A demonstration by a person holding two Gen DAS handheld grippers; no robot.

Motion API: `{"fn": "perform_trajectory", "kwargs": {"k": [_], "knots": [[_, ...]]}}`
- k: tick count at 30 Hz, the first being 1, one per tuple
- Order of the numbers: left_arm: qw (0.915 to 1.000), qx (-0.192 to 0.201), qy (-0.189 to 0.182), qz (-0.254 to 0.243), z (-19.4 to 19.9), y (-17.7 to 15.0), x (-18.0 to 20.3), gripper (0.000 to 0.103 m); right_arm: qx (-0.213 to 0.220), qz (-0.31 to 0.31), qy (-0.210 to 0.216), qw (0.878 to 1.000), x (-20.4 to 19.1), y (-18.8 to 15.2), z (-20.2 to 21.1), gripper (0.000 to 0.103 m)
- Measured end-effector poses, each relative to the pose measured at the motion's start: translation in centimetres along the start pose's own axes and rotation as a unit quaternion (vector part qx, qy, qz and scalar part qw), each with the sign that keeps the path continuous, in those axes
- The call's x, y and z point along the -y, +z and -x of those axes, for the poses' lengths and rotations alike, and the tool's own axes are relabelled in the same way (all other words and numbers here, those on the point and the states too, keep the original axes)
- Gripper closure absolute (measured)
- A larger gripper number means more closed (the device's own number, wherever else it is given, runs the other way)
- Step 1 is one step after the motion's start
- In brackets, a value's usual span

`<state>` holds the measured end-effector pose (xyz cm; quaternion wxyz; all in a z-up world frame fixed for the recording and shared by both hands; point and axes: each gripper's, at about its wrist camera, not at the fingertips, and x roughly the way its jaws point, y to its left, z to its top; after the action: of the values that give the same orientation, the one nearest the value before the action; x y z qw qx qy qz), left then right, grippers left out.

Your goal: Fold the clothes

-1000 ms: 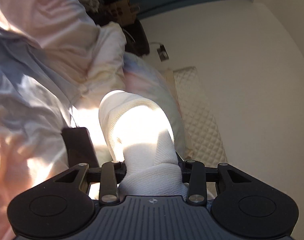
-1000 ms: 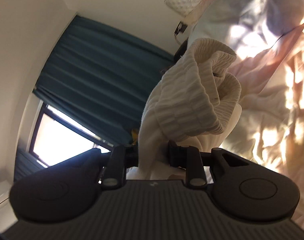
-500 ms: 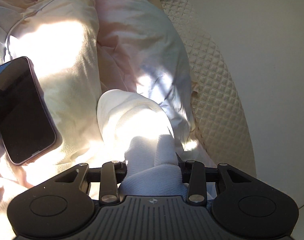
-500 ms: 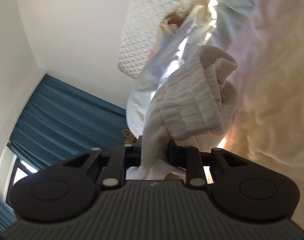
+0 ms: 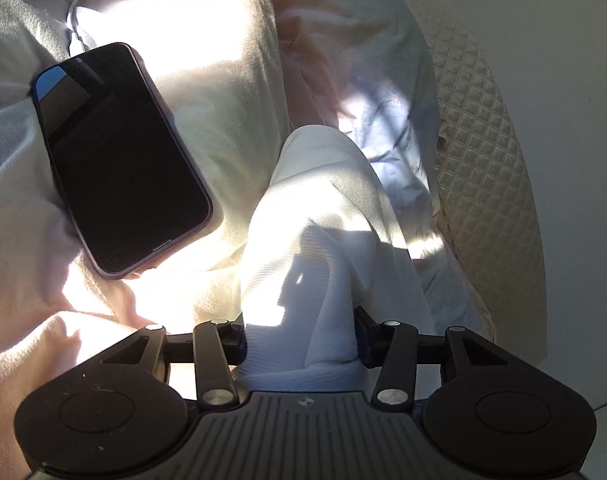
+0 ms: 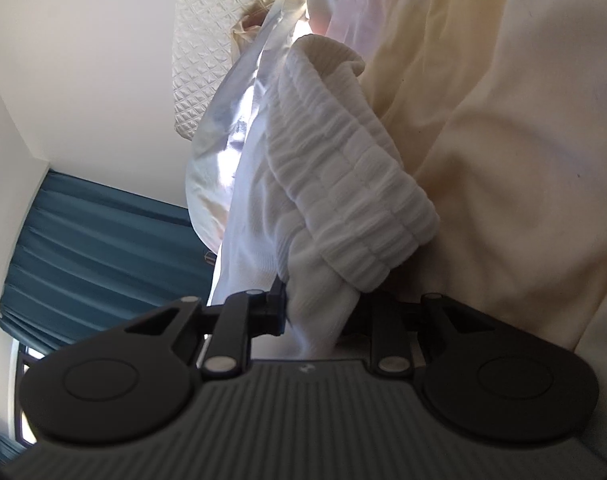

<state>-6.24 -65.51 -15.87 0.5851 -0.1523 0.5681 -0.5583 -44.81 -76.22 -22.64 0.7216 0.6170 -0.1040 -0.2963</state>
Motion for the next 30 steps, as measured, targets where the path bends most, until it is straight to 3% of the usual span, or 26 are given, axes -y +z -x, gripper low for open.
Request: {"fn": "perform_trajectory", "kwargs": {"k": [5,6,10,15,17,18,20,24,26,30], "knots": [[0.9973,-0.017,0.038,-0.060,1.9,-0.6,4.1,0.044,-0.007,-0.027,-0.015,1.000,-0.8,0.2,0.8,0.073],[0.9964,-0.016,0.047,-0.069,2.3,-0.8,4.9,0.038,-0.007,-0.024,-0.020,0.999,-1.2,0.3,1.0,0.073],[0.9878,0.001,0.078,-0.135,5.8,-2.9,7.5,0.022,-0.006,-0.007,-0.042,0.999,-2.5,0.5,2.5,0.068],[0.9763,0.021,0.094,-0.193,8.8,-5.2,10.0,0.017,-0.006,0.018,-0.072,0.997,-4.1,0.8,5.5,0.060],[0.9714,0.030,0.094,-0.216,9.9,-6.0,11.3,0.016,-0.005,0.039,-0.082,0.996,-5.2,0.8,6.5,0.054],[0.9682,0.036,0.097,-0.228,10.3,-6.4,12.0,0.015,0.002,0.055,-0.087,0.995,-5.9,0.6,7.3,0.045],[0.9613,0.054,0.105,-0.249,12.2,-7.6,13.5,0.000,0.023,0.085,-0.094,0.992,-7.2,0.5,8.7,0.032],[0.9547,0.092,0.094,-0.267,16.3,-9.5,16.0,0.000,0.042,0.138,-0.098,0.985,-10.2,0.4,11.1,0.020],[0.9524,0.107,0.094,-0.269,18.6,-10.5,17.3,0.000,0.056,0.170,-0.096,0.979,-12.2,0.0,12.3,0.020],[0.9356,0.135,0.124,-0.302,22.6,-12.7,19.9,0.000,0.072,0.232,-0.091,0.966,-17.2,-2.0,14.7,0.020]]}}
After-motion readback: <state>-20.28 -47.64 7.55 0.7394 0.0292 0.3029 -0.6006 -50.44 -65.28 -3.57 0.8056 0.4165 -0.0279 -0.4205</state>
